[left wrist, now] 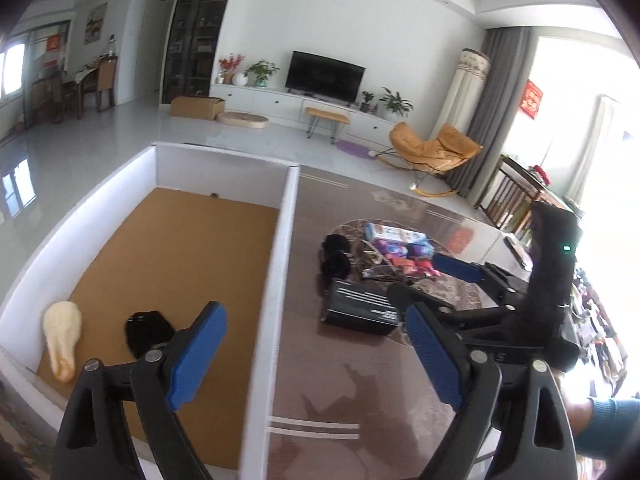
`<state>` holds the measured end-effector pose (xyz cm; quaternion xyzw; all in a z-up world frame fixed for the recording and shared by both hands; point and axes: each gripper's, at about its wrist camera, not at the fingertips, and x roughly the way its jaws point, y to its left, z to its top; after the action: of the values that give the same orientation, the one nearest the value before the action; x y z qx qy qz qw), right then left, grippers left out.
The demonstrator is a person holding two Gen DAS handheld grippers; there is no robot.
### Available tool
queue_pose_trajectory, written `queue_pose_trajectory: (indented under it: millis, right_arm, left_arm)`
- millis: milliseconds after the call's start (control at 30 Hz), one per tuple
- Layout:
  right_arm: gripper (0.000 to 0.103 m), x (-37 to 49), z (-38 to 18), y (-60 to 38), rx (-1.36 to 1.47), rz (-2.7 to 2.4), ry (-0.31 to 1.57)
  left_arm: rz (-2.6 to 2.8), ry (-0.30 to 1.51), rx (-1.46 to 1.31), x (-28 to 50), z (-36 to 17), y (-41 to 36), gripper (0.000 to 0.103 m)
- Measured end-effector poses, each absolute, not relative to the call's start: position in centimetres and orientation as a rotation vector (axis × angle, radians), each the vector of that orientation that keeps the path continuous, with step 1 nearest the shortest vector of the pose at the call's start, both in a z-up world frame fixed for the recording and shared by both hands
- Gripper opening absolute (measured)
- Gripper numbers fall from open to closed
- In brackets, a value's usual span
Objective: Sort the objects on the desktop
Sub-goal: 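Move both empty grippers back over the table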
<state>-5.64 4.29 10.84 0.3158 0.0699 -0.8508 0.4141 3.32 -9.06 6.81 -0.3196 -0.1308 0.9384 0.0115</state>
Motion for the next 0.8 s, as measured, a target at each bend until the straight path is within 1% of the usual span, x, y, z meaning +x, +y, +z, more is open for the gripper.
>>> queue_pose_trajectory:
  millis: [33, 100, 233, 300, 400, 500, 633, 700, 800]
  right_arm:
    - [0.098, -6.0, 10.3, 6.4, 0.807, -2.179, 0.179]
    - [0.098, -6.8, 9.2, 11.1, 0.854, -2.274, 0.181]
    - [0.098, -8.4, 6.0, 19.2, 0.991, -2.442, 0.256]
    - [0.098, -8.7, 4.0, 22.4, 1.076, -2.478, 0.268]
    - [0.098, -8.7, 1.6, 25.9, 1.181, -2.49, 0.243]
    - [0.098, -8.5, 0.0, 27.1, 1.229, -2.495, 0.232]
    - [0.098, -8.5, -0.9, 26.5, 1.247, -2.493, 0.226]
    - [0.099, -8.5, -1.4, 26.1, 1.261, -2.492, 0.23]
    - [0.1, -8.7, -1.6, 25.5, 1.269, -2.494, 0.247]
  left_arm:
    - [2.882, -0.383, -0.97, 3.2, 6.6, -6.7, 0.103]
    - [2.788, -0.342, -0.988, 2.4, 5.5, -2.8, 0.103]
    - [2.666, -0.267, -1.206, -0.5, -0.7, 2.9, 0.103]
    - [2.652, -0.222, -1.326, -1.8, -4.1, 3.8, 0.103]
    - [2.663, -0.177, -1.432, -2.7, -7.5, 3.9, 0.103]
    - [2.732, -0.105, -1.425, -3.3, -8.2, 3.6, 0.103]
    - [2.748, -0.05, -1.462, -4.5, -8.2, 3.6, 0.103]
    - [2.761, 0.021, -1.487, -5.8, -8.7, 3.9, 0.103]
    - [2.746, 0.027, -1.478, -7.4, -8.8, 4.2, 0.103]
